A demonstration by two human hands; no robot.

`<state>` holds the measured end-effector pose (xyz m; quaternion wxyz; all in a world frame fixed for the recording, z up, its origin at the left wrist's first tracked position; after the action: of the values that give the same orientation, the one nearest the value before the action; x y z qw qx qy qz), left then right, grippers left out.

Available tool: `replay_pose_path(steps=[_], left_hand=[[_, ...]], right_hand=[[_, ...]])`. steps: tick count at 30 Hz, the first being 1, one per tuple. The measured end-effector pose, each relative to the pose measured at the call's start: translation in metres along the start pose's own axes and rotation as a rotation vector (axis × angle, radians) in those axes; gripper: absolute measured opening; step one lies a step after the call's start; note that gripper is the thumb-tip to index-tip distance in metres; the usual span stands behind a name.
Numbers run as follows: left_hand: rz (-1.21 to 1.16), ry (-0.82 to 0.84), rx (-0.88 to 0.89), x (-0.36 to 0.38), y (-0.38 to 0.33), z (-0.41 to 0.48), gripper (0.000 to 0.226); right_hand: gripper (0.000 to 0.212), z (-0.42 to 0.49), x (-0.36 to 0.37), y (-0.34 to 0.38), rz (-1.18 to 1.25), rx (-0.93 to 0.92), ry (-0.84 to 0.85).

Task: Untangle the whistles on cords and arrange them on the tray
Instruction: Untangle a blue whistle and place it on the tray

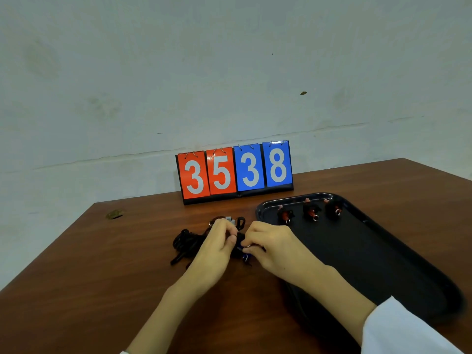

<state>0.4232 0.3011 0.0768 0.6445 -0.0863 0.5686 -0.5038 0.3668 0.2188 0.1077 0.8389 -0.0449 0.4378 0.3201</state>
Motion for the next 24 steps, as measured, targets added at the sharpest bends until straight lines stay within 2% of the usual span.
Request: replay_pose_path(steps=[5, 8, 10, 12, 15, 17, 19, 21, 24], left_hand=[[-0.542, -0.047, -0.178, -0.003, 0.008, 0.003, 0.014], [-0.793, -0.052, -0.215, 0.001, 0.009, 0.001, 0.014], [-0.746, -0.086, -0.225, -0.002, 0.014, 0.0, 0.01], [-0.668, -0.113, -0.238, -0.004, 0.018, 0.0, 0.011], [-0.659, -0.107, -0.237, -0.001, 0.019, 0.0, 0.04], [-0.652, -0.089, -0.206, 0.002, 0.015, -0.001, 0.054], [-0.641, -0.067, -0.177, 0.006, 0.009, -0.002, 0.055], [-0.607, -0.065, -0.165, 0.008, 0.006, -0.002, 0.047], [-0.411, -0.174, -0.144, -0.002, 0.01, 0.0, 0.031]], right_hand=[[0.012, 0.002, -0.005, 0.01, 0.005, -0.04, -0.046], [0.016, 0.0, -0.005, 0.004, 0.031, 0.021, -0.081], [0.022, -0.001, -0.007, -0.008, 0.145, 0.154, -0.087], [0.041, -0.001, -0.001, -0.019, 0.284, 0.321, -0.038], [0.068, -0.002, 0.006, -0.024, 0.317, 0.44, 0.024], [0.065, -0.003, 0.009, -0.021, 0.28, 0.439, 0.053], [0.057, -0.008, 0.008, -0.023, 0.274, 0.46, 0.071], [0.048, -0.017, -0.001, -0.034, 0.28, 0.534, 0.064], [0.035, -0.039, -0.024, -0.07, 0.26, 0.737, 0.028]])
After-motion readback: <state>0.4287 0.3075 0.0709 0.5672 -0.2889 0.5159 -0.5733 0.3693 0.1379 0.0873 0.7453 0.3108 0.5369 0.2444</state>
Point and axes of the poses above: each hand's wrist, its own z-axis towards the middle knuckle, its own x-axis out of the palm, y = z × x, the point moved 10 cm from there along z, towards the middle knuckle, and after that the axes turned 1 degree about -z, right-handed, at the moved point
